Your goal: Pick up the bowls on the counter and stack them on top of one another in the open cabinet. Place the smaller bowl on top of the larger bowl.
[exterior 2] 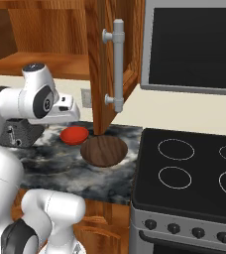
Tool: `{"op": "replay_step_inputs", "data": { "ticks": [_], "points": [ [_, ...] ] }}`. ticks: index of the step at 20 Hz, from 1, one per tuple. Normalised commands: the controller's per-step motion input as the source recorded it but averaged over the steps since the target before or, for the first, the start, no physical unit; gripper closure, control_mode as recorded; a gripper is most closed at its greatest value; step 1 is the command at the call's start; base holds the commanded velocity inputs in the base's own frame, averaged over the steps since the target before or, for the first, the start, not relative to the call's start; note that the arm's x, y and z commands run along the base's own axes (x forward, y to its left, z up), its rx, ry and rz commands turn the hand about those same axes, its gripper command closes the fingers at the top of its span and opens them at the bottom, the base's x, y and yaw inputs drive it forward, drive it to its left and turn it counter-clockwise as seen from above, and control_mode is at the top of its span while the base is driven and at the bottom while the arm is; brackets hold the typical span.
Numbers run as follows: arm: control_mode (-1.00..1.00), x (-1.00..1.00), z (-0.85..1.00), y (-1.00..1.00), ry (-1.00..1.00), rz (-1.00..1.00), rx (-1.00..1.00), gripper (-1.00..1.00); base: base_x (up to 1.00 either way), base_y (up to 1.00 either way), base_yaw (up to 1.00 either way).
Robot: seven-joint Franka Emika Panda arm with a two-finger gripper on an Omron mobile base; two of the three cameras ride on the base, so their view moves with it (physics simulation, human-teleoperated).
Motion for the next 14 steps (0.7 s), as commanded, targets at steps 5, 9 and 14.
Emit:
{"op": "replay_step_inputs", "data": {
  "ticks": [5, 9, 14],
  "points": [
    [-1.00, -0.03, -0.15, 0.13, 0.00, 0.06, -0.07, -1.00, 0.00, 0.00, 0.00],
    [-1.00, -0.03, -0.24, 0.15, 0.00, 0.06, -0.06, -1.00, 0.00, 0.00, 0.00],
    [-1.00, -0.04, -0.28, 0.09, -0.02, 0.05, -0.03, -1.00, 0.00, 0.00, 0.00]
  ]
}}
